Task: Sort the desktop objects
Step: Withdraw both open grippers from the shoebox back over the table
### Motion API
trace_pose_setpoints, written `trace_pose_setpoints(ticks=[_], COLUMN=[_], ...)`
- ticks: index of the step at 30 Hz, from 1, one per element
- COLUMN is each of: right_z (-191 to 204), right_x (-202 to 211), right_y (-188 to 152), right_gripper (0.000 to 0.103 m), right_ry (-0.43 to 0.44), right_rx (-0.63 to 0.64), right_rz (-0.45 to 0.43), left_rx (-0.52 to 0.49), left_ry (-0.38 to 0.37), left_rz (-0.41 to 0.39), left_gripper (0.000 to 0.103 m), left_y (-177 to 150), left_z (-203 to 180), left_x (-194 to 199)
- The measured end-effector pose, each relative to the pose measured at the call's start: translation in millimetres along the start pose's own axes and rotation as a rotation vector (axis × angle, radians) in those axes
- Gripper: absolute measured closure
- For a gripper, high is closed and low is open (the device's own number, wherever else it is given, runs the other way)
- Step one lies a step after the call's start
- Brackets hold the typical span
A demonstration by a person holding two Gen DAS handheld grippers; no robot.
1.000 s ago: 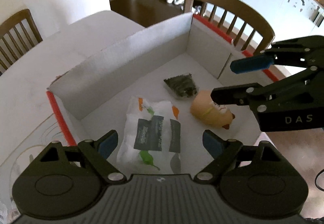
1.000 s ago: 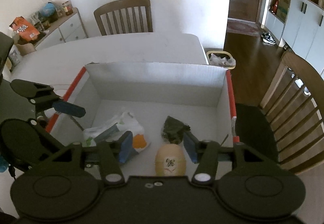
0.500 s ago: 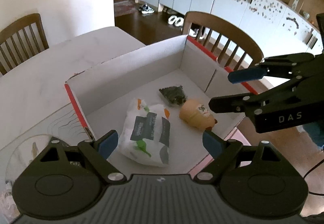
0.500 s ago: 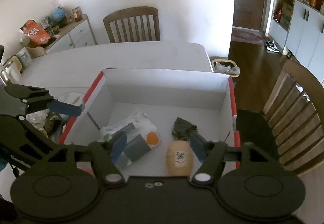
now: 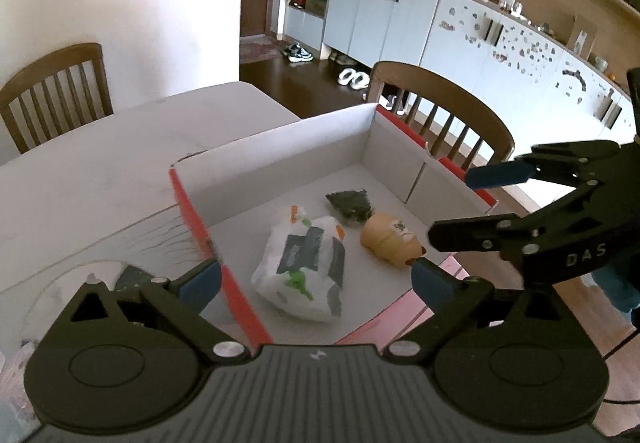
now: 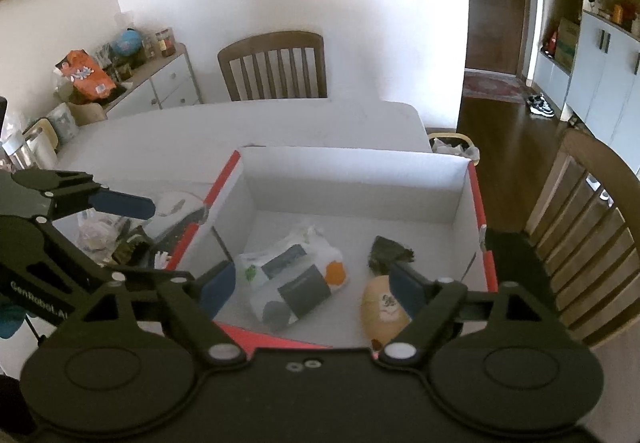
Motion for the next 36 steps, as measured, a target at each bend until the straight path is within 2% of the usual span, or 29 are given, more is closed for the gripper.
trace_pose_setpoints(ticks=[3, 6, 14, 26, 36], right_z=[10, 24, 81, 145, 187], right_x=[6, 12, 14, 0, -20], right_y=[-2, -7, -15, -17, -19], right_gripper=[0.017, 0.012, 0.011, 0.011, 0.011], right_ry=[-0.005, 0.001, 0.004, 0.006, 0.001], right_rx=[-0.016, -0.014, -0.011, -0.021, -0.011], right_rz=[-0.010, -0.023, -0.052, -0.052, -0.039], left_rx=[0.011, 0.026, 0.047, 0.074, 0.074], left_ry=[-0.008, -0.008, -0.008, 0.029, 0.062], left_rz=[-0.016, -0.030, -0.062, -0.091, -0.101], left_gripper=[0.001, 0.000, 0.000, 0.000, 0.000], left_y=[-7, -15, -36, -64, -84], left_z=[11, 24, 61, 124, 168], left_x=[12, 23, 57, 98, 109])
Point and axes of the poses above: each gripper's, at about its wrist camera, not at the fingertips, and x roughly against the way its jaws point, z to its left, y to its top, the point moved 1 cm from there along -x, roughly the way its jaws point, and after that the axes turned 3 degrees about x, right-handed, at the moved point
